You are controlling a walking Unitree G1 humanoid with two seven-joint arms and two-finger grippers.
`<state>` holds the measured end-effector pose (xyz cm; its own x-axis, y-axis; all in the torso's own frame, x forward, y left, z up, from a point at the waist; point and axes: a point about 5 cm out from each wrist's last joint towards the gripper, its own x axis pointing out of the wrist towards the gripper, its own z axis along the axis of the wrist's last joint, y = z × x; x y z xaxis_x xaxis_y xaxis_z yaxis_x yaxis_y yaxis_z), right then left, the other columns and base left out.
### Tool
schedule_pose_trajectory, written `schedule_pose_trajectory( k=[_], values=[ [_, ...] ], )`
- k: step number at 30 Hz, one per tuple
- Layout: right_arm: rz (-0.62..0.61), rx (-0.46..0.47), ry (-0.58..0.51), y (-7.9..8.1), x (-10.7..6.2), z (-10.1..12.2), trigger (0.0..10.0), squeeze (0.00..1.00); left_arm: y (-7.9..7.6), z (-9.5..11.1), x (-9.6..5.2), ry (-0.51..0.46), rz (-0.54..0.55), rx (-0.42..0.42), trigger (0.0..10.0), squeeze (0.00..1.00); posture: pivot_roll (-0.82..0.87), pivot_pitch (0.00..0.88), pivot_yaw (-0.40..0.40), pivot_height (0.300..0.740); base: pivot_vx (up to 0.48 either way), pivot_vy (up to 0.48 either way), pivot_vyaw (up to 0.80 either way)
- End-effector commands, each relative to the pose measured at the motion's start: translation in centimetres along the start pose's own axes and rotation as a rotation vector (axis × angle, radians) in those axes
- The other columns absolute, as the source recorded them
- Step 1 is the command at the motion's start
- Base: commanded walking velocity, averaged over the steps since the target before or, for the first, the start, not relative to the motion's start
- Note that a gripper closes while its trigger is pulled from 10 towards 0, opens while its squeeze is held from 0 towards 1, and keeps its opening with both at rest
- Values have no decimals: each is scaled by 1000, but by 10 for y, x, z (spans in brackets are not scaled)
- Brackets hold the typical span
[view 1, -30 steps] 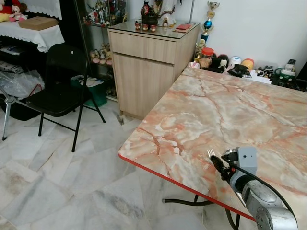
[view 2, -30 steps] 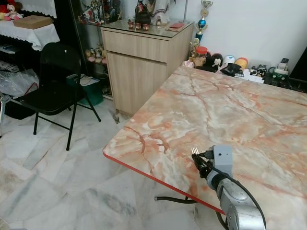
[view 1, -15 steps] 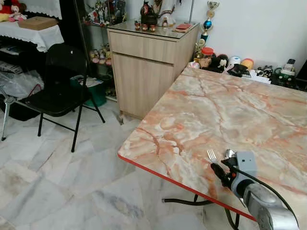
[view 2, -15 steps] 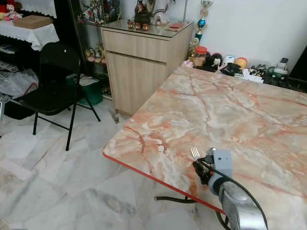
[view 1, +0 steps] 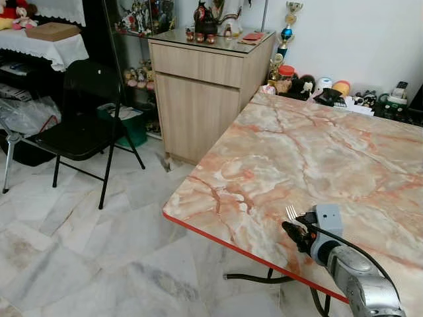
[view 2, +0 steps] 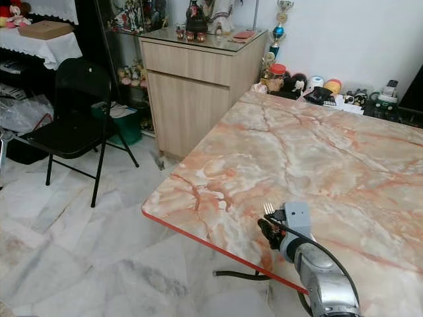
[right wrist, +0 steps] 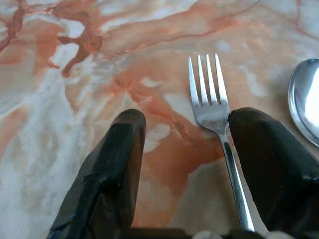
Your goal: Setting the table
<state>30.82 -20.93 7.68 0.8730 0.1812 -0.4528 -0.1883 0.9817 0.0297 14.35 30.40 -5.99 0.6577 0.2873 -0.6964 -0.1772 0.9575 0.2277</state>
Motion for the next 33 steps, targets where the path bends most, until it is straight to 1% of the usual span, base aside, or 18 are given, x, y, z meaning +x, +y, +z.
schedule_pose_trajectory(
  k=[1,6,12,24,25,29,30,31,32,33],
  values=[
    [-8,-11,-5,-1,1,2,10000,0,-1,-5,-1,20,-3,0,10000,0,136,44,-25,740,0,0,0],
    [-30,-10,-4,-8,1,0,10000,0,-1,-5,-1,21,-4,2,10000,0,136,44,-24,740,0,0,0],
    [-50,-4,0,-12,0,-2,10000,0,-1,-5,-1,21,-5,3,10000,0,136,44,-22,740,0,0,0],
    [-57,13,29,-15,2,-13,10000,0,0,-5,-1,23,-8,5,10000,0,138,45,-19,740,0,0,0],
    [-51,19,49,-14,2,-19,10000,0,0,-5,-1,24,-8,5,10000,0,140,44,-20,740,0,0,0],
    [-38,27,75,-11,3,-26,10000,0,-1,-5,-1,24,-8,5,10000,0,140,43,-19,740,0,0,0],
    [-33,30,79,-10,3,-28,7647,0,-1,-5,-1,24,-9,5,10000,0,141,43,-19,740,0,0,0],
    [-29,32,84,-9,3,-30,588,0,-1,-5,-1,25,-9,5,10000,0,140,43,-19,740,0,0,0],
    [-29,32,84,-9,3,-30,588,0,-1,-5,-1,25,-9,5,10000,0,140,43,-19,740,0,0,0],
    [-26,29,90,-8,3,-32,0,0,-1,-5,-1,26,-10,5,10000,0,140,43,-21,740,0,0,0]
  ],
)
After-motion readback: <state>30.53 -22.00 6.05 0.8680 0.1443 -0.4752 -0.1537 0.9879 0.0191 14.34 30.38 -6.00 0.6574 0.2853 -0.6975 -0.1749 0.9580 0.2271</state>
